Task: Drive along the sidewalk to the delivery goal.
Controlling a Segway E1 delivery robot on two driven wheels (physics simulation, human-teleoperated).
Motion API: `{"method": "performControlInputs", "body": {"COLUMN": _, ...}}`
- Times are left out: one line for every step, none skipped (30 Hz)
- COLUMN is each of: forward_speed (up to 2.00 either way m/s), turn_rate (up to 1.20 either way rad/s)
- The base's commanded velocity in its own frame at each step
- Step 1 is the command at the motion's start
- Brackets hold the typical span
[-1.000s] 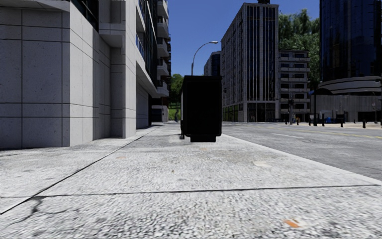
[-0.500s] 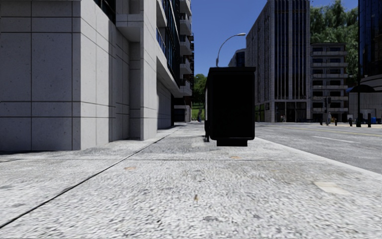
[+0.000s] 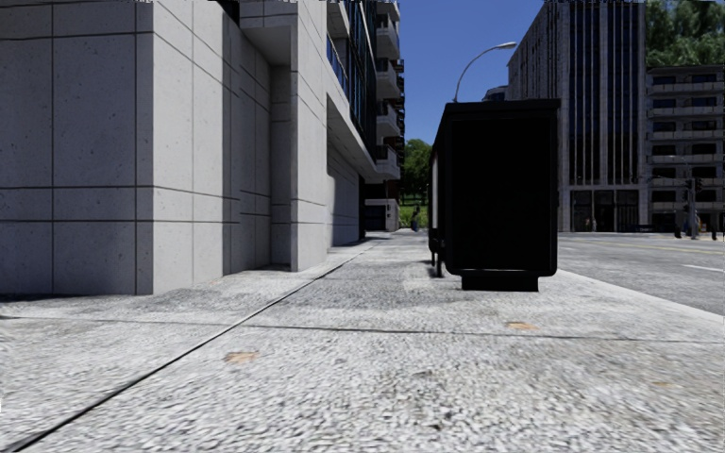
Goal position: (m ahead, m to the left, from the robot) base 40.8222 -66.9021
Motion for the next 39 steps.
{"method": "performControlInputs", "body": {"forward_speed": 2.00, "turn_rate": 0.28}}
{"method": "performControlInputs", "body": {"forward_speed": 2.00, "turn_rate": 0.14}}
{"method": "performControlInputs", "body": {"forward_speed": 2.00, "turn_rate": 0.04}}
{"method": "performControlInputs", "body": {"forward_speed": 2.00, "turn_rate": 0.04}}
{"method": "performControlInputs", "body": {"forward_speed": 2.00, "turn_rate": 0.01}}
{"method": "performControlInputs", "body": {"forward_speed": 2.00, "turn_rate": 0.00}}
{"method": "performControlInputs", "body": {"forward_speed": 2.00, "turn_rate": 0.00}}
{"method": "performControlInputs", "body": {"forward_speed": 2.00, "turn_rate": 0.00}}
{"method": "performControlInputs", "body": {"forward_speed": 2.00, "turn_rate": 0.00}}
{"method": "performControlInputs", "body": {"forward_speed": 2.00, "turn_rate": 0.00}}
{"method": "performControlInputs", "body": {"forward_speed": 2.00, "turn_rate": 0.00}}
{"method": "performControlInputs", "body": {"forward_speed": 2.00, "turn_rate": 0.00}}
{"method": "performControlInputs", "body": {"forward_speed": 2.00, "turn_rate": 0.00}}
{"method": "performControlInputs", "body": {"forward_speed": 2.00, "turn_rate": 0.00}}
{"method": "performControlInputs", "body": {"forward_speed": 2.00, "turn_rate": 0.00}}
{"method": "performControlInputs", "body": {"forward_speed": 2.00, "turn_rate": 0.00}}
{"method": "performControlInputs", "body": {"forward_speed": 2.00, "turn_rate": 0.00}}
{"method": "performControlInputs", "body": {"forward_speed": 2.00, "turn_rate": 0.00}}
{"method": "performControlInputs", "body": {"forward_speed": 2.00, "turn_rate": 0.00}}
{"method": "performControlInputs", "body": {"forward_speed": 2.00, "turn_rate": 0.00}}
{"method": "performControlInputs", "body": {"forward_speed": 2.00, "turn_rate": 0.00}}
{"method": "performControlInputs", "body": {"forward_speed": 2.00, "turn_rate": 0.00}}
{"method": "performControlInputs", "body": {"forward_speed": 2.00, "turn_rate": 0.00}}
{"method": "performControlInputs", "body": {"forward_speed": 2.00, "turn_rate": 0.00}}
{"method": "performControlInputs", "body": {"forward_speed": 2.00, "turn_rate": 0.00}}
{"method": "performControlInputs", "body": {"forward_speed": 2.00, "turn_rate": 0.00}}
{"method": "performControlInputs", "body": {"forward_speed": 2.00, "turn_rate": 0.00}}
{"method": "performControlInputs", "body": {"forward_speed": 2.00, "turn_rate": 0.00}}
{"method": "performControlInputs", "body": {"forward_speed": 2.00, "turn_rate": 0.00}}
{"method": "performControlInputs", "body": {"forward_speed": 2.00, "turn_rate": 0.00}}
{"method": "performControlInputs", "body": {"forward_speed": 2.00, "turn_rate": 0.00}}
{"method": "performControlInputs", "body": {"forward_speed": 2.00, "turn_rate": 0.00}}
{"method": "performControlInputs", "body": {"forward_speed": 2.00, "turn_rate": 0.00}}
{"method": "performControlInputs", "body": {"forward_speed": 2.00, "turn_rate": 0.00}}
{"method": "performControlInputs", "body": {"forward_speed": 2.00, "turn_rate": 0.00}}
{"method": "performControlInputs", "body": {"forward_speed": 2.00, "turn_rate": 0.00}}
{"method": "performControlInputs", "body": {"forward_speed": 2.00, "turn_rate": 0.00}}
{"method": "performControlInputs", "body": {"forward_speed": 2.00, "turn_rate": 0.00}}
{"method": "performControlInputs", "body": {"forward_speed": 2.00, "turn_rate": 0.00}}
